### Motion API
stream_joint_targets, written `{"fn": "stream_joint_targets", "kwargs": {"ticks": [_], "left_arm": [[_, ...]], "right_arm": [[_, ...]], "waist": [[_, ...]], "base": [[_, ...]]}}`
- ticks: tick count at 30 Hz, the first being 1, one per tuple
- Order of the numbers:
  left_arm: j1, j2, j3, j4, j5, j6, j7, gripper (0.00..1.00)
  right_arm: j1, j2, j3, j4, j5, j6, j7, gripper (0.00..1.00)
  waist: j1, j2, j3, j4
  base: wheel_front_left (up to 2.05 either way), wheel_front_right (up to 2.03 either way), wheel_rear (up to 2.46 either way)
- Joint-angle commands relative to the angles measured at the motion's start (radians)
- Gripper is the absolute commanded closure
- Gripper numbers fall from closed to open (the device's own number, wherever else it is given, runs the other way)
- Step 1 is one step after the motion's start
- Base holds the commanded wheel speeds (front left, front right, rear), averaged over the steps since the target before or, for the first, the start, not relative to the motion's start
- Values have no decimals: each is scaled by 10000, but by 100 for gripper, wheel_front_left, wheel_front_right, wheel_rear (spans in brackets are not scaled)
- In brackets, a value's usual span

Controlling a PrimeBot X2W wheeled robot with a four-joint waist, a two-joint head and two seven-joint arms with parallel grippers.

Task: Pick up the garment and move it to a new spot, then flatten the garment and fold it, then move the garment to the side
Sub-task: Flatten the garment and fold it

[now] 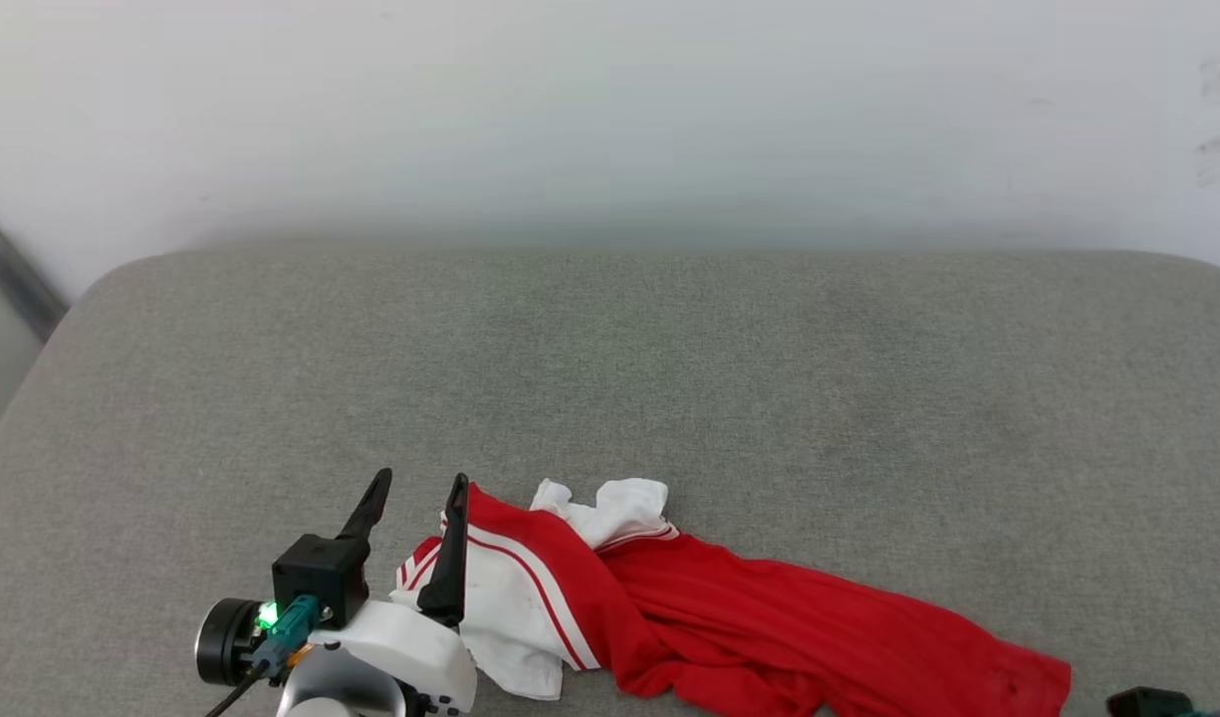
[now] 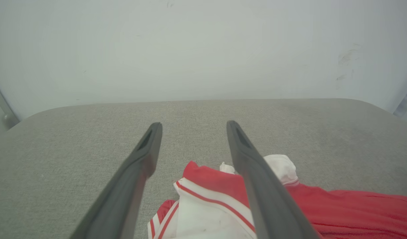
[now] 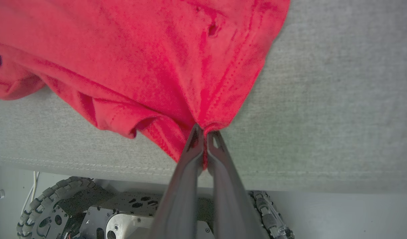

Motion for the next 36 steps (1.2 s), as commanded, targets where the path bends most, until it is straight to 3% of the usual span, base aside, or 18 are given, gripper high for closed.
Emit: {"fn": "stream_joint_targets", "kwargs": {"ticks": [1, 7, 12, 16, 25, 30, 36], "left_arm": [[100, 38, 54, -31, -31, 53, -1, 0], [151, 85, 82, -118, -103, 111, 38, 0], [-16, 60, 80, -183, -127, 136, 29, 0], [-307, -5, 25, -267, -47, 74, -31, 0], [-1295, -418, -303, -157, 180, -232, -254, 0], [-1734, -775, -384, 69, 193, -390, -424, 0], [-1912, -1036, -421, 277, 251, -491, -542, 0]], "right_arm": [[39, 54, -197, -213, -59, -7, -170, 0], [-649, 305, -662, -938, -30, -7, -1804, 0], [-1699, -158, -353, -844, 13, -7, -2535, 0], [-2890, -686, 698, -409, 210, -7, -2018, 0], [-5787, -1852, 4327, 860, 1336, -7, 605, 0], [-7052, -2265, 6022, 1584, 1824, -7, 1053, 0], [-7832, -2425, 7292, 2496, 2357, -7, 1181, 0]], "waist": [[0, 0, 15, -43], [0, 0, 80, -52], [0, 0, 234, 83], [0, 0, 632, 360], [0, 0, 1887, 1470], [0, 0, 2377, 2065], [0, 0, 2623, 2425]], "base": [[0, 0, 0], [0, 0, 0], [0, 0, 0], [0, 0, 0], [0, 0, 0], [0, 0, 0], [0, 0, 0]]}}
